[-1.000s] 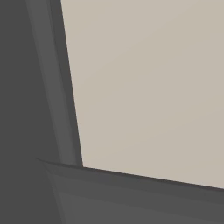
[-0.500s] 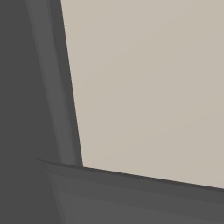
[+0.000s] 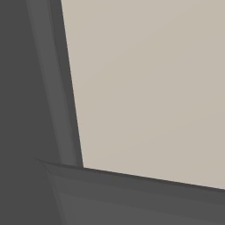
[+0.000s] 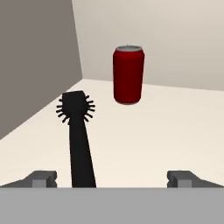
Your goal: Pick the dish brush and soap dispenser from the cabinet and place them on the counter.
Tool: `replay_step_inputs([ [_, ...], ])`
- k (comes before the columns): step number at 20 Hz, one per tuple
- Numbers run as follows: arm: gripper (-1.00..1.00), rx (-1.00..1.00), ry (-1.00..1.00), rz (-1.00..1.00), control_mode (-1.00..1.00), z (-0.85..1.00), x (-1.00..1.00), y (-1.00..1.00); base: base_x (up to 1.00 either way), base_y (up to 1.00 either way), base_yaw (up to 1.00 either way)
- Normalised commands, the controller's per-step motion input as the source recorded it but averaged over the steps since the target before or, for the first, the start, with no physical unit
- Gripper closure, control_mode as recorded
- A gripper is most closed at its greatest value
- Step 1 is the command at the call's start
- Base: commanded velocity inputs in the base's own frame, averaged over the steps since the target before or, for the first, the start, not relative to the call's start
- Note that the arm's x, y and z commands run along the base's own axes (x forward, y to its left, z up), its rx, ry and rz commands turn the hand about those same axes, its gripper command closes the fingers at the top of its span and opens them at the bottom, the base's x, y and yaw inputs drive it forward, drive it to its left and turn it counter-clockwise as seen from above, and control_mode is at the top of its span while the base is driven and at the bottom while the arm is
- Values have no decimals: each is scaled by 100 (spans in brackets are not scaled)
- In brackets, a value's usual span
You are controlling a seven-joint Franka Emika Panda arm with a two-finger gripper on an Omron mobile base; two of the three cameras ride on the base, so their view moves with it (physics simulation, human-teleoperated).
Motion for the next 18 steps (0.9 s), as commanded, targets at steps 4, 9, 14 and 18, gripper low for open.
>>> replay_step_inputs([
  [4,-100,-1,0,0,-100,-7,24,10,0,0,0],
  [9,-100,-1,3,0,-100,-13,24,11,0,0,0],
  [14,-100,-2,7,0,-100,-1,34,12,0,0,0],
  [18,-100,-3,9,0,-100,-2,34,12,0,0,0],
])
